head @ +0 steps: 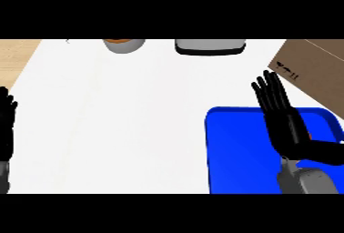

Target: Pick the sweet potato from the tray and place it in the cardboard box

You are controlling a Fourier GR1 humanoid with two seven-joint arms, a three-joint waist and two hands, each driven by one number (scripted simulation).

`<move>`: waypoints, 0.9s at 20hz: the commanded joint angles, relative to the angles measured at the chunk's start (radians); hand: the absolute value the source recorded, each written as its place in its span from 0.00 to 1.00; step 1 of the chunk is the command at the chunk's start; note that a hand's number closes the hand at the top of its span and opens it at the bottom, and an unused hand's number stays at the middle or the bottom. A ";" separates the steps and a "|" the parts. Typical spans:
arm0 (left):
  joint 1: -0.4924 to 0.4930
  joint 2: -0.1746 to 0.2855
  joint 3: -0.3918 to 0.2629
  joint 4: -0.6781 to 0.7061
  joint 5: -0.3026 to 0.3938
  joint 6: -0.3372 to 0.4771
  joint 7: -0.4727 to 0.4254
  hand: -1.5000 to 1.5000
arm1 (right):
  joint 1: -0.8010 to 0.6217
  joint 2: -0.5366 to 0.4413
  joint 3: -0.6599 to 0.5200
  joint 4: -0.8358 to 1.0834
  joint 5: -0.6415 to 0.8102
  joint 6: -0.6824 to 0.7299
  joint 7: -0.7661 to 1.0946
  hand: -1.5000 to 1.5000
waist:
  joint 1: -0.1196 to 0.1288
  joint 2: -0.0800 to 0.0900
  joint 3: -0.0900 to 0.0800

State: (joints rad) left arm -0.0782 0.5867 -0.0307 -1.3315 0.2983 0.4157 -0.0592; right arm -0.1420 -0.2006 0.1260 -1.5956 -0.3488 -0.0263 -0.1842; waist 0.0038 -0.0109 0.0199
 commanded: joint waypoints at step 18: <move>0.070 -0.209 -0.160 -0.025 -0.005 -0.006 0.002 0.50 | 0.598 -0.185 -0.263 -0.051 0.768 -0.874 0.517 0.00 | -0.041 0.015 -0.034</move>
State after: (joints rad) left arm -0.0237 0.4125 -0.1558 -1.3538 0.3148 0.3980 -0.0387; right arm 0.3355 -0.3770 -0.1646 -1.5618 0.2893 -0.8531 0.1765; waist -0.0640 0.0035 -0.0132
